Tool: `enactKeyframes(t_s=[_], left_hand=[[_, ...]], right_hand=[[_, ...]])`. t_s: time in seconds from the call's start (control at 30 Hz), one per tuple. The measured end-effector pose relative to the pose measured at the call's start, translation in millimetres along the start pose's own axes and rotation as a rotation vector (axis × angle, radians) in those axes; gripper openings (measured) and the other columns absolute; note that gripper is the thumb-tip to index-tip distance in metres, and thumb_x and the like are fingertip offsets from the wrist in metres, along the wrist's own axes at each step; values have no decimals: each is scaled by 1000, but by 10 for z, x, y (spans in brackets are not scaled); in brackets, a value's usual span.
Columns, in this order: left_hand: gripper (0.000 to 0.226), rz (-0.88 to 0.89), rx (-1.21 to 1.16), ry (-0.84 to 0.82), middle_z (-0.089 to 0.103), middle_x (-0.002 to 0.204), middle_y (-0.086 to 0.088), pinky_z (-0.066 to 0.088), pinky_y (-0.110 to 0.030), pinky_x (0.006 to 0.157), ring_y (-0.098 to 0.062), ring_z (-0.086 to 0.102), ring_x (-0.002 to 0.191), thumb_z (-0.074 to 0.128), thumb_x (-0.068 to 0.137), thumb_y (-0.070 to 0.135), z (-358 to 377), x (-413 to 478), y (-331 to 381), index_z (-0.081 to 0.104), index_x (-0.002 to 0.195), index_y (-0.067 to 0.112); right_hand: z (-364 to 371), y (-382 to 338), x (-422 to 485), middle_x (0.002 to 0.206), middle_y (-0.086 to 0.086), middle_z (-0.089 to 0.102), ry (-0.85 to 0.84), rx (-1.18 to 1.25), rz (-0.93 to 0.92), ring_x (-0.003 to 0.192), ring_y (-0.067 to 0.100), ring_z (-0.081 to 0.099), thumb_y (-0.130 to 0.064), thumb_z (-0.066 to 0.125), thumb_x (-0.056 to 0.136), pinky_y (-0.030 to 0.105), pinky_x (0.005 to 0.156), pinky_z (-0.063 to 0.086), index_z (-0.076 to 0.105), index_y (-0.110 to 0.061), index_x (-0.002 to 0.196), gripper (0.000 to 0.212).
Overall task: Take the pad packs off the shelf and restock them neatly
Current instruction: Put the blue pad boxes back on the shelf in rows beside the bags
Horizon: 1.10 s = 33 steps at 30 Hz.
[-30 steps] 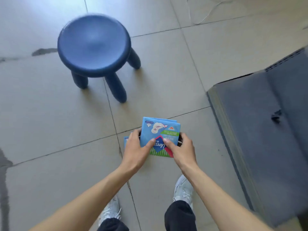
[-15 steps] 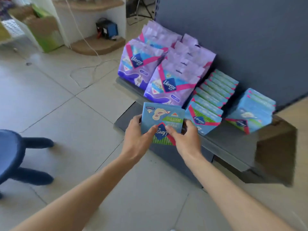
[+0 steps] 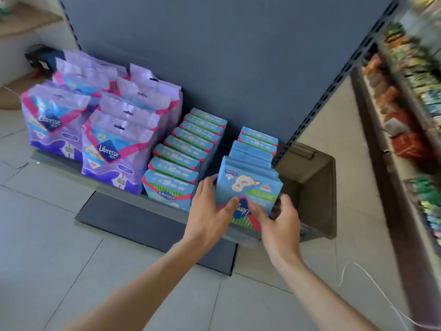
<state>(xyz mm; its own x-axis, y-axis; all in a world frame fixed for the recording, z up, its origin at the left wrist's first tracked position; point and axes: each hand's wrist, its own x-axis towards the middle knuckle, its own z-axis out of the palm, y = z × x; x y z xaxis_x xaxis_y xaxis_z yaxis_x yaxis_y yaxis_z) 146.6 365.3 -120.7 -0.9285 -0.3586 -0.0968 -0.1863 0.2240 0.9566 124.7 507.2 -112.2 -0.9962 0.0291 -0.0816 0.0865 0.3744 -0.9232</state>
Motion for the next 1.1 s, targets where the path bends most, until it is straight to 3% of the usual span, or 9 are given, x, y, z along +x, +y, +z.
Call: enactKeyframes(t_s=[0.27, 0.4, 0.5, 0.6, 0.67, 0.83, 1.1], left_hand=[[44, -45, 75, -51, 56, 115, 2, 49, -23, 78, -11, 56, 102, 66, 82, 29, 257, 230, -304, 45, 119, 19], [42, -61, 94, -76, 55, 115, 3, 45, -14, 72, -8, 55, 100, 66, 82, 24, 328, 340, -416, 44, 118, 19], [41, -43, 116, -81, 55, 114, 2, 46, -18, 73, -9, 55, 100, 64, 80, 17, 395, 441, -493, 44, 116, 18], [41, -23, 142, -80, 56, 114, 2, 51, -32, 80, -14, 55, 101, 63, 80, 16, 471, 548, -566, 44, 117, 18], [44, -19, 155, -73, 55, 115, 3, 51, -33, 81, -13, 55, 102, 63, 82, 17, 512, 612, -604, 43, 120, 19], [46, -8, 118, -63, 54, 114, 5, 45, -17, 69, -10, 56, 98, 63, 84, 15, 569, 709, -651, 42, 124, 19], [52, -89, 184, -6, 54, 122, -2, 50, -32, 84, -19, 57, 106, 68, 84, 21, 598, 730, -704, 42, 128, 14]], right_hand=[[80, 318, 225, 91, -7, 70, 33, 3, 42, 74, -7, 66, -18, 82, 74, 8, 55, 47, 55, -6, 97, 37], [169, 477, 301, 95, -5, 72, 69, 4, 73, 79, 1, 69, -16, 85, 69, 22, 63, 57, 56, -11, 99, 42], [245, 607, 400, 95, -6, 71, 118, -55, 56, 83, 5, 68, -17, 88, 65, 24, 67, 55, 54, -15, 96, 45], [341, 726, 530, 95, -6, 69, 191, -118, 27, 88, 14, 67, -18, 87, 64, 36, 74, 57, 53, -24, 97, 49], [400, 775, 615, 95, -5, 67, 223, -158, 2, 88, 16, 66, -19, 87, 65, 39, 75, 56, 51, -25, 97, 49], [468, 817, 755, 93, -2, 61, 268, -214, -34, 84, 18, 59, -18, 86, 66, 33, 71, 51, 48, -17, 94, 47], [460, 824, 788, 93, 1, 61, 262, -254, 28, 85, 15, 55, -24, 86, 66, 23, 67, 40, 48, -9, 91, 47]])
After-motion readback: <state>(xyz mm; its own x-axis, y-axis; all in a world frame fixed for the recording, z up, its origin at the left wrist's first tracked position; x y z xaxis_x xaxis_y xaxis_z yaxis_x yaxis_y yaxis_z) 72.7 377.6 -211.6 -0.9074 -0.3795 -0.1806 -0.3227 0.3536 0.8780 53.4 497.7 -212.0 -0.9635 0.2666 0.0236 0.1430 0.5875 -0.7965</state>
